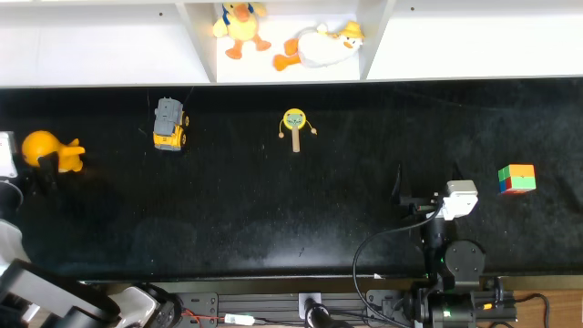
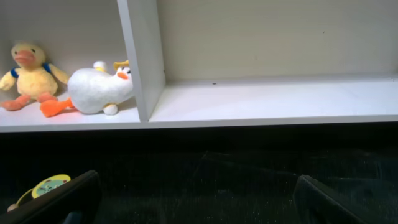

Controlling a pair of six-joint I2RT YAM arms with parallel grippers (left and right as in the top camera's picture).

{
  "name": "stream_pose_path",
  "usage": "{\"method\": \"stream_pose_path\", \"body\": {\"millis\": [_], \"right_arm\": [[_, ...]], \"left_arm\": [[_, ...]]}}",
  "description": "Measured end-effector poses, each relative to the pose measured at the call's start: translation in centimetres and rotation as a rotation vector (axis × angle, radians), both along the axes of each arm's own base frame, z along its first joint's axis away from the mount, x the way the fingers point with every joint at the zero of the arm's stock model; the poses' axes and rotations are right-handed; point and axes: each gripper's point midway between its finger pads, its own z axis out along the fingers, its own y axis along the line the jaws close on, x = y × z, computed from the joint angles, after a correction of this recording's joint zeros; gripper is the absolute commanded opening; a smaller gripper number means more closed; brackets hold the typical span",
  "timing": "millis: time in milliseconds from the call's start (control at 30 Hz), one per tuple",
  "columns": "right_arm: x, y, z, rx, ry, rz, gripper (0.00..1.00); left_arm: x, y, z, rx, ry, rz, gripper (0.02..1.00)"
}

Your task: Store Toys

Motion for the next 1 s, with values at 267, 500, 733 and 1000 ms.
{"method": "stream_pose_path", "body": {"millis": [267, 500, 733, 1000], "right_arm": [[0.0, 0.0, 0.0, 0.000, 0.001, -0.001, 0.993], [0.0, 0.0, 0.0, 0.000, 0.000, 0.000, 0.996], [0.0, 0.0, 0.0, 0.000, 0.000, 0.000, 0.996], [0.0, 0.0, 0.0, 0.000, 0.000, -0.001, 0.996]], "left_arm": [[0.9, -0.9, -0.2, -0.008, 0.000, -0.027, 0.667], [0.7, -1.2, -0.5, -0.025, 0.012, -0.030, 0.272], [0.0, -2.1, -0.8, -0.086, 0.040, -0.013, 0.143], [-0.9, -4.3, 1.7, -0.172, 0.108, 0.116, 0.132]]}}
